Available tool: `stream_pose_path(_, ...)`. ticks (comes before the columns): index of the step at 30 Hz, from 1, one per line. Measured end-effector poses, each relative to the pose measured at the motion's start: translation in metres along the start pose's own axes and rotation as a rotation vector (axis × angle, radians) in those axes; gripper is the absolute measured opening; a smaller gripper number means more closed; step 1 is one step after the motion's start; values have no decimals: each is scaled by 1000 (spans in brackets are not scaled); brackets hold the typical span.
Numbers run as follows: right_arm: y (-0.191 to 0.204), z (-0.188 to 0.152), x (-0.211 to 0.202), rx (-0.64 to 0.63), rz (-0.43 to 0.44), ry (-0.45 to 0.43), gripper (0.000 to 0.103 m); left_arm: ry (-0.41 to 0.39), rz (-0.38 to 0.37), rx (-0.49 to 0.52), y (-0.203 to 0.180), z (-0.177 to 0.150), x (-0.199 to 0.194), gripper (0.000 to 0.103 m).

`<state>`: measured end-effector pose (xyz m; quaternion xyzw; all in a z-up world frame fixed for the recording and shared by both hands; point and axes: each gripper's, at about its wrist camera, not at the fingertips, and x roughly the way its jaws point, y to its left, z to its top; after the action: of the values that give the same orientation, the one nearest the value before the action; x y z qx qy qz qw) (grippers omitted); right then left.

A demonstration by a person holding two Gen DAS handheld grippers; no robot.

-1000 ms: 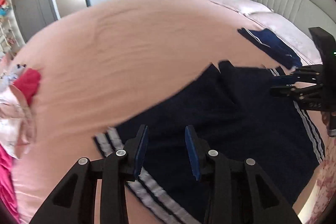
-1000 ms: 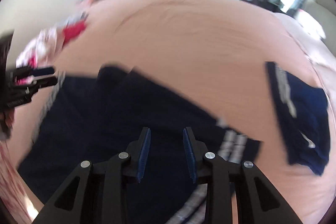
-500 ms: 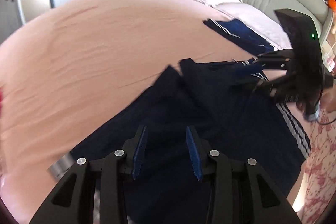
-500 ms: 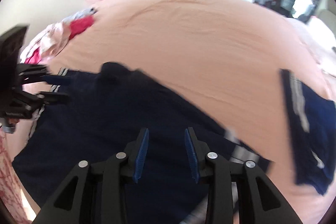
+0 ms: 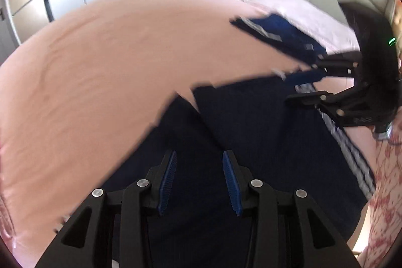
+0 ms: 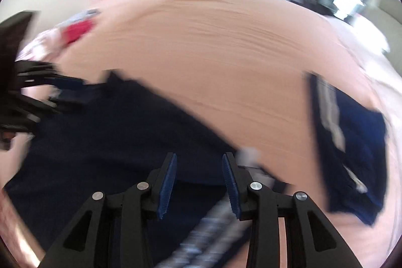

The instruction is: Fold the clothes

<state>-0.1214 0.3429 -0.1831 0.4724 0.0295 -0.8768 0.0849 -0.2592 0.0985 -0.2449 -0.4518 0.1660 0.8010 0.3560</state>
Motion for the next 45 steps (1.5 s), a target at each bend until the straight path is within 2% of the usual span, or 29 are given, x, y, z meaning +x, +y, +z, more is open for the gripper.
stream_pose_path(2, 22, 4, 18, -60, 37, 30, 37, 27, 49, -8, -2, 2, 21, 37)
stream_pose_path(3, 26, 8, 33, -71, -5, 41, 37, -15, 59, -33, 4, 7, 22, 37)
stream_pose_path(5, 10, 13, 46, -38, -77, 16, 41, -36, 184, -87, 24, 26, 22, 37)
stream_pose_path(6, -5, 17, 45, 22, -153, 1, 41, -54, 229, -130, 33, 31, 17, 37)
stream_pose_path(7, -21, 19, 42, 72, -240, 3, 41, -67, 212, -177, 42, 31, 10, 37)
stream_pose_path(8, -31, 18, 35, 96, -265, -1, 41, -70, 163, -213, 49, 28, 1, 38)
stream_pose_path(9, -31, 13, 26, 89, -228, -1, 41, -65, 121, -212, 51, 23, -8, 38)
stream_pose_path(10, -32, 8, 16, 82, -191, 0, 41, -63, 99, -169, 45, 16, -14, 38)
stream_pose_path(12, -33, -3, -3, 68, -117, 2, 44, -64, 81, -62, 27, 2, -20, 38)
stream_pose_path(13, -33, -8, -13, 61, -80, 3, 44, -45, 69, -41, 21, -3, -15, 38)
stream_pose_path(14, -29, -14, -17, 25, -70, 16, 44, -8, 97, -28, 19, -7, -7, 38)
stream_pose_path(16, -11, -32, -6, -115, -145, 77, 44, 32, 163, -2, 19, -15, 5, 43)
stream_pose_path(17, -22, -40, -3, -72, -176, 81, 55, 11, 146, -27, 25, -19, 0, 43)
stream_pose_path(18, -45, -46, -9, 36, -185, 68, 68, 14, 173, -83, 33, -20, -7, 43)
stream_pose_path(19, -62, -47, -10, 131, -206, 57, 68, 14, 236, -132, 35, -18, -13, 42)
stream_pose_path(20, -71, -46, -11, 198, -268, 55, 68, -8, 251, -168, 38, -23, -27, 42)
stream_pose_path(21, -82, -52, -20, 235, -357, 65, 68, -46, 186, -184, 36, -30, -43, 42)
stream_pose_path(22, -86, -58, -30, 250, -394, 62, 68, -72, 113, -180, 27, -36, -54, 44)
stream_pose_path(23, -81, -62, -41, 260, -360, 36, 68, -81, 79, -155, 14, -43, -61, 45)
stream_pose_path(25, -58, -69, -62, 257, -227, -28, 68, -53, 77, -93, -15, -50, -59, 46)
stream_pose_path(27, -14, -73, -66, 147, -108, -39, 68, -14, 74, -63, -38, -55, -50, 46)
stream_pose_path(30, 27, -98, -53, -24, -105, 55, 66, 49, 80, -111, -45, -70, -46, 46)
stream_pose_path(32, 8, -131, -57, 23, -148, 88, 66, 58, 87, -119, -45, -83, -58, 46)
stream_pose_path(35, -42, -157, -85, 116, -270, 86, 66, 76, 56, -130, -28, -107, -84, 46)
stream_pose_path(39, -57, -172, -130, 192, -225, 56, 67, 138, 21, -41, -41, -119, -79, 46)
stream_pose_path(41, -26, -178, -150, 137, -96, 19, 68, 185, 57, 28, -54, -123, -79, 46)
stream_pose_path(43, 7, -195, -157, 50, -14, 56, 68, 220, 107, 105, -64, -128, -82, 46)
stream_pose_path(44, 29, -198, -150, 4, 6, 87, 68, 234, 117, 115, -64, -131, -85, 46)
stream_pose_path(45, 48, -199, -133, -27, -18, 127, 68, 248, 127, 124, -64, -135, -88, 46)
